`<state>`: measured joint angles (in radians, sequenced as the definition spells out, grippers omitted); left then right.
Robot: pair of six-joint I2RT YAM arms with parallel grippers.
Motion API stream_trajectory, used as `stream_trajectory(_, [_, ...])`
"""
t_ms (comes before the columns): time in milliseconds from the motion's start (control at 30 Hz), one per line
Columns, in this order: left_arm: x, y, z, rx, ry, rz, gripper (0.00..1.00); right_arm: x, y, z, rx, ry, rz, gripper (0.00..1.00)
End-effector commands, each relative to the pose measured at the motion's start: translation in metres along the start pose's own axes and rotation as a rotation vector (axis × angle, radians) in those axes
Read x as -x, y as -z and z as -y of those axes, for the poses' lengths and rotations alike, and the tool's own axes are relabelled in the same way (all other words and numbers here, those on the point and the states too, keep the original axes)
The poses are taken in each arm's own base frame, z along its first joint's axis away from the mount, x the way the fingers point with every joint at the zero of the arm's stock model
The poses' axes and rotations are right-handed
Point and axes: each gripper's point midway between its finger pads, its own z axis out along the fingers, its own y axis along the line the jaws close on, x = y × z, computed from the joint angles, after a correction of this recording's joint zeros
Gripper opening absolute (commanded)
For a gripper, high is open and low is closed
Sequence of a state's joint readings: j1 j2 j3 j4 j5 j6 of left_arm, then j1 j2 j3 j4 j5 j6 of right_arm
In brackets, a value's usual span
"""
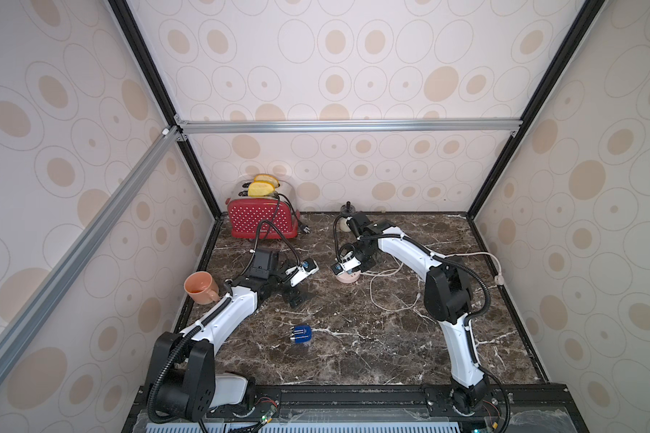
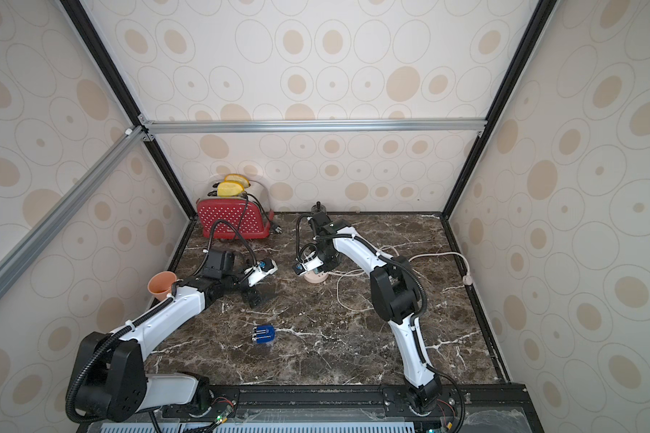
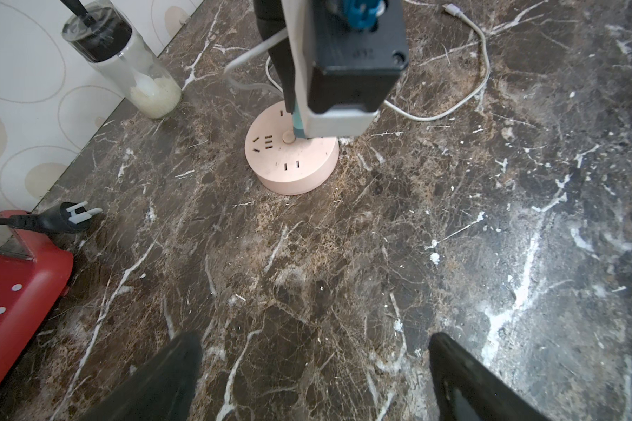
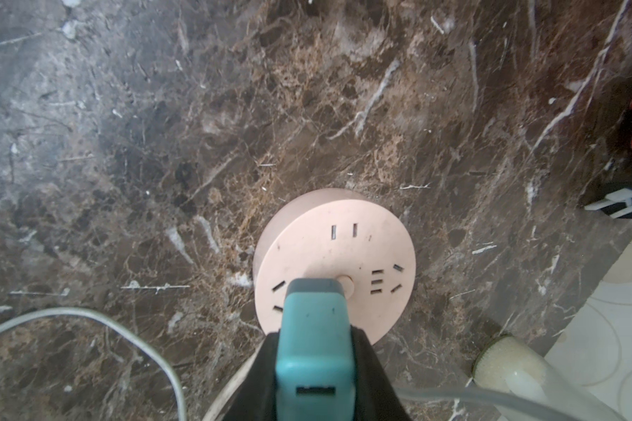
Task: Charge the electric shaver
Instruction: Insert the plug into the socket.
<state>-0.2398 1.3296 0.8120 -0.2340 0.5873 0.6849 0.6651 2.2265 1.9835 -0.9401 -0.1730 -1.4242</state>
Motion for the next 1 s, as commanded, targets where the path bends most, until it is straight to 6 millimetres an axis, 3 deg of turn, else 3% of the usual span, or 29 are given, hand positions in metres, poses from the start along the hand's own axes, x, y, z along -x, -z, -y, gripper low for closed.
stream_trajectory(0, [0.001, 0.002, 0.0, -0.01, -0.008, 0.01, 0.99, 0.005, -0.002, -0.021, 0.09, 0.021, 0.049, 0.0])
stream_trajectory(367, [0.0, 0.0, -0.001, -0.013, -0.004, 0.009, 0.99, 0.007, -0.019, -0.017, 0.114, 0.001, 0.053, 0.0])
stream_trajectory(567, [0.001, -0.001, 0.0, -0.027, -0.002, 0.014, 0.99, 0.007, -0.04, -0.001, 0.116, -0.094, 0.062, 0.0])
stream_trajectory(833, [-0.002, 0.002, 0.006, -0.059, 0.007, 0.001, 0.99, -0.001, -0.077, -0.032, 0.315, -0.167, -0.013, 0.0])
stream_trajectory(967, [-0.002, 0.004, 0.007, -0.071, 0.005, -0.005, 0.99, 0.003, -0.085, -0.049, 0.406, -0.217, 0.004, 0.0])
